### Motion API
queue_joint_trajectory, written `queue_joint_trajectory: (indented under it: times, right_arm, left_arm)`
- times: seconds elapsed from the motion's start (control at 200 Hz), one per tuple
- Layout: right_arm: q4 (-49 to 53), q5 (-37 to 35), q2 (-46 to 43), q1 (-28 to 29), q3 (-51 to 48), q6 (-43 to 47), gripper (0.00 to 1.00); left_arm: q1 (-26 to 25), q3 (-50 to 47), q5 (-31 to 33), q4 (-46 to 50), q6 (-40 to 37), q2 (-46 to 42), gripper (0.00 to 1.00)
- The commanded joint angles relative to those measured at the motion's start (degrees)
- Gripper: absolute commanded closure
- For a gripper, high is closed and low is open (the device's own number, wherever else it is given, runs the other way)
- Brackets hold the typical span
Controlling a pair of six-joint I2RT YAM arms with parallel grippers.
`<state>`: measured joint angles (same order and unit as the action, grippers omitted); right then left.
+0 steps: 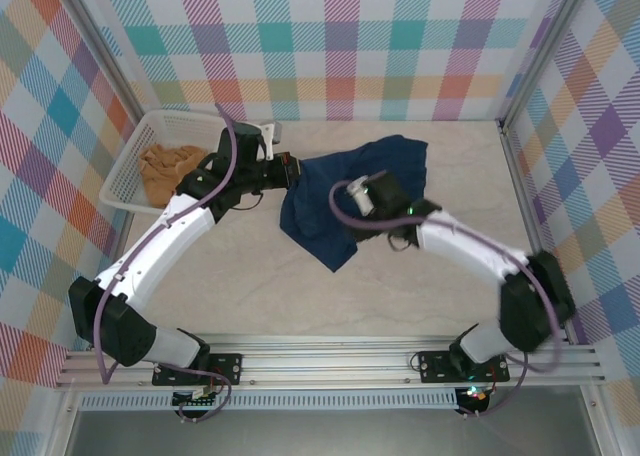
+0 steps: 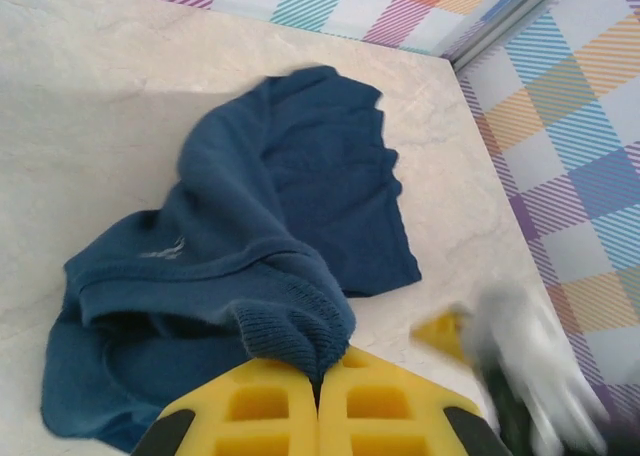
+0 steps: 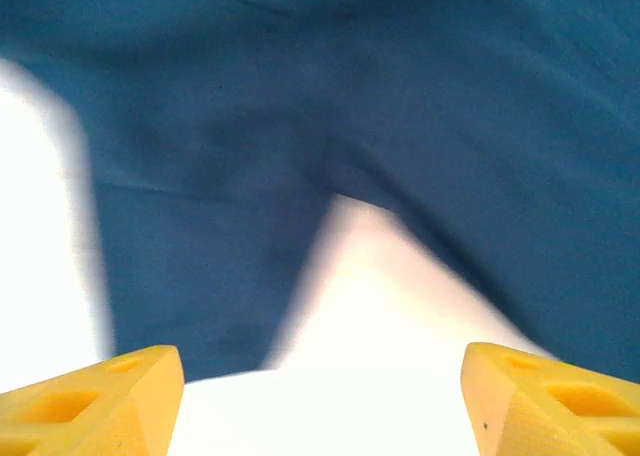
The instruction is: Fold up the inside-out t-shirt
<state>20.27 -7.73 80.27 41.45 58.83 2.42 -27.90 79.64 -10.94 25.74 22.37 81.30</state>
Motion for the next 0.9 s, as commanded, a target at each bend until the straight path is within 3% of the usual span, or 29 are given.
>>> queue_joint_trajectory:
  times: [0.0, 0.205, 0.38, 0.465, 0.545, 0.645, 0.7, 0.8, 0.895]
  right_arm:
    - [-20.77, 4.54, -1.25, 5.77, -5.73, -2.43, 0.27]
    - [-42.47, 3.30, 11.05, 6.54, -8.98, -3.48, 0.32]
    - [-51.30, -1.43, 20.81, 5.91, -7.08, -1.98, 0.34]
    - [-54.21, -4.12, 24.43, 5.19, -6.00, -1.83, 0.58]
    - [-55.17, -2.24, 21.53, 5.13, -7.55, -0.53, 0.81]
    - [-48.99, 1.30, 10.46, 4.49, -11.96, -1.03, 0.98]
    - [-42.40, 5.17, 2.43, 2.64, -14.03, -2.95, 1.00]
    - [-28.00, 14.38, -9.81, -5.63, -13.43, -9.02, 1.00]
    - [-15.66, 20.08, -14.18, -14.71, -8.51, -13.45, 1.00]
  left_arm:
    - [-0.18, 1.62, -2.70, -1.22, 0.89, 1.07, 1.00]
    - [-0.19, 1.56, -1.19, -0.73, 0.57, 0.48, 1.00]
    - [-0.22, 1.65, -1.21, -0.70, 0.58, 0.33, 1.00]
    - [-0.22, 1.93, -0.66, -0.28, 0.50, -0.03, 1.00]
    - [-0.09, 1.79, 1.21, 0.38, 0.13, -0.49, 1.00]
    - [0.13, 0.88, 5.20, 0.01, -0.64, -0.87, 1.00]
    - [0.22, -0.08, 7.70, -1.48, -1.29, -0.98, 1.00]
    - [0.35, -2.00, 6.65, -6.20, -3.62, 0.13, 0.81]
    - [0.63, -0.49, 6.17, -6.36, -5.95, 3.00, 0.60]
